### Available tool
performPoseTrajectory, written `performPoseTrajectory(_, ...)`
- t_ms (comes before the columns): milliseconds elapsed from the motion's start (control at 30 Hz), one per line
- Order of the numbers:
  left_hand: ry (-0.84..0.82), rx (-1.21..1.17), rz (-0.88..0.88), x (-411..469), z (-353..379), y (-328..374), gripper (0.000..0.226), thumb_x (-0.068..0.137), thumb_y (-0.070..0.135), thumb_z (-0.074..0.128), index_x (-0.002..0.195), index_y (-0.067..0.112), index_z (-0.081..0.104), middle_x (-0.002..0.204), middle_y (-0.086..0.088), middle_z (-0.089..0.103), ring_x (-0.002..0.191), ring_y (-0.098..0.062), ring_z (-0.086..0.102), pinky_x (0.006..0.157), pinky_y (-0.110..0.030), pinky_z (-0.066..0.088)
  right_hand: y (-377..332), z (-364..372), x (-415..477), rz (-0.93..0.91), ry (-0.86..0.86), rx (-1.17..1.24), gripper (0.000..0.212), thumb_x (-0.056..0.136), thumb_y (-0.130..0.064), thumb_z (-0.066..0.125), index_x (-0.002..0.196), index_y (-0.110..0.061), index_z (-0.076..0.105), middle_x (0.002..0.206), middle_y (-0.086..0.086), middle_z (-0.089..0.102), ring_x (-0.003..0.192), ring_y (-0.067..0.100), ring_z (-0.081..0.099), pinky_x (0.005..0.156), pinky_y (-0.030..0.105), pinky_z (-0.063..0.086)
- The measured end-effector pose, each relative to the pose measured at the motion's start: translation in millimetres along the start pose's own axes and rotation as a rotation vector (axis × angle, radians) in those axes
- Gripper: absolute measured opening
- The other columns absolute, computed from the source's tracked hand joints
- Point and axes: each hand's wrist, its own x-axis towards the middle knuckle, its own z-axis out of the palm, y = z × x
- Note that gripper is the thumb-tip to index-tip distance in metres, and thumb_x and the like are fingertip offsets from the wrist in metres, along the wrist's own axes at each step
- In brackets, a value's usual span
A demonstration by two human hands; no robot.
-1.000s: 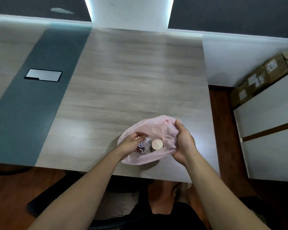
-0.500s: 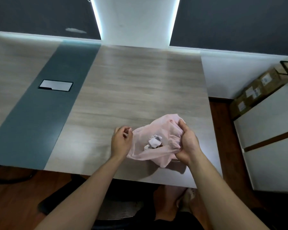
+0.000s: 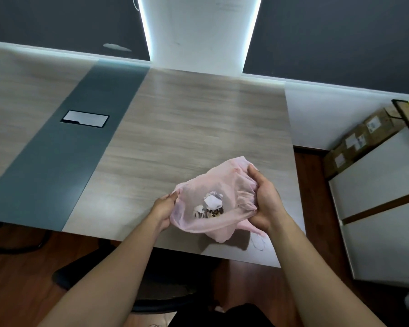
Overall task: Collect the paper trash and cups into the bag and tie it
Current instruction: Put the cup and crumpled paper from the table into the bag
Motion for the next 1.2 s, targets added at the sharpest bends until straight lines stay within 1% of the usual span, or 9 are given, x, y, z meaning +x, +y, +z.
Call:
performPoseTrajectory(133, -0.081, -0.203, 0.021, -43.5, -9.4, 27.5, 0.051, 0.113, 0.048, 0.047, 0.125, 0.005, 0.073, 0.105, -0.018, 0.080, 0.092, -0.031, 0.077, 0.091, -0.045, 0.060, -6.1, 7.2, -10.1, 0.019, -0.034, 0.073, 0.050, 0.116, -0.041, 0.048, 0.079, -0.010, 0.061, 0.040, -0.002, 0.049, 0.024, 0.011, 0.045, 0.025, 0.019, 0.033)
performPoseTrajectory(267, -0.105, -0.327, 0.057, -74.4, -36.1, 49.5, 0.046, 0.110, 0.043, 0.046, 0.121, 0.009, 0.075, 0.099, -0.012, 0.079, 0.086, -0.028, 0.077, 0.083, -0.037, 0.057, 4.2, 4.7, 11.1, 0.014, -0.017, 0.065, 0.046, 0.113, -0.046, 0.053, 0.083, -0.013, 0.067, 0.046, -0.005, 0.052, 0.030, 0.010, 0.048, 0.031, 0.020, 0.040)
performPoseTrajectory(400, -0.110, -0.390, 0.155, -102.1, -68.5, 65.7, 0.063, 0.111, 0.035, 0.040, 0.067, 0.016, 0.081, 0.071, -0.006, 0.075, 0.062, -0.020, 0.074, 0.058, -0.024, 0.058, 16.6, 21.9, 18.4, -0.018, -0.092, 0.025, 0.041, 0.114, -0.045, 0.051, 0.090, -0.016, 0.068, 0.052, -0.005, 0.062, 0.037, 0.011, 0.059, 0.037, 0.021, 0.047)
performPoseTrajectory(500, -0.087, -0.459, 0.197, -113.6, -103.6, 75.7, 0.064, 0.113, 0.054, 0.042, 0.098, 0.013, 0.088, 0.108, -0.015, 0.082, 0.095, -0.025, 0.081, 0.076, -0.035, 0.066, 34.4, 40.1, 26.1, -0.044, -0.088, -0.004, 0.040, 0.114, -0.046, 0.050, 0.101, -0.015, 0.074, 0.071, 0.001, 0.075, 0.057, 0.017, 0.073, 0.051, 0.025, 0.058)
performPoseTrajectory(633, -0.092, -0.473, 0.274, -116.7, -153.0, 100.6, 0.077, 0.102, 0.068, 0.057, 0.149, 0.007, 0.063, 0.152, -0.019, 0.062, 0.139, -0.032, 0.063, 0.114, -0.050, 0.053, 54.7, 77.2, 41.4, -0.058, -0.081, -0.041, 0.040, 0.107, -0.052, 0.059, 0.112, -0.016, 0.076, 0.089, 0.003, 0.072, 0.075, 0.023, 0.068, 0.071, 0.035, 0.058)
performPoseTrajectory(767, -0.144, -0.493, 0.333, -100.0, -196.4, 129.6, 0.061, 0.105, 0.059, 0.061, 0.141, 0.011, 0.069, 0.142, -0.015, 0.069, 0.133, -0.029, 0.064, 0.121, -0.051, 0.046, 77.1, 113.0, 73.8, -0.024, -0.095, -0.038, 0.035, 0.103, -0.054, 0.067, 0.088, -0.024, 0.074, 0.064, -0.012, 0.049, 0.050, 0.008, 0.043, 0.058, 0.028, 0.033)
performPoseTrajectory(867, -0.154, -0.458, 0.369, -74.2, -234.5, 150.6, 0.067, 0.101, 0.056, 0.069, 0.148, 0.009, 0.064, 0.151, -0.016, 0.060, 0.139, -0.029, 0.049, 0.132, -0.050, 0.027, 91.8, 154.3, 84.9, -0.046, -0.113, -0.031, 0.041, 0.111, -0.049, 0.055, 0.086, -0.022, 0.071, 0.057, -0.012, 0.054, 0.044, 0.007, 0.049, 0.049, 0.023, 0.041)
performPoseTrajectory(1000, -0.169, -0.345, 0.353, -36.8, -288.7, 181.8, 0.068, 0.105, 0.057, 0.061, 0.153, 0.009, 0.058, 0.158, -0.021, 0.056, 0.145, -0.035, 0.054, 0.126, -0.056, 0.038, 121.1, 221.9, 97.8, -0.120, -0.076, -0.060, 0.043, 0.116, -0.043, 0.044, 0.094, -0.018, 0.072, 0.061, -0.005, 0.072, 0.047, 0.010, 0.067, 0.046, 0.020, 0.052)
performPoseTrajectory(1200, -0.110, -0.279, 0.401, 18.3, -372.0, 220.5, 0.064, 0.103, 0.059, 0.063, 0.147, 0.013, 0.064, 0.145, -0.023, 0.066, 0.132, -0.037, 0.067, 0.106, -0.059, 0.057, 176.5, 314.2, 140.7, -0.190, 0.057, -0.073, 0.038, 0.110, -0.049, 0.053, 0.108, -0.021, 0.079, 0.098, 0.005, 0.079, 0.087, 0.023, 0.074, 0.078, 0.033, 0.064)
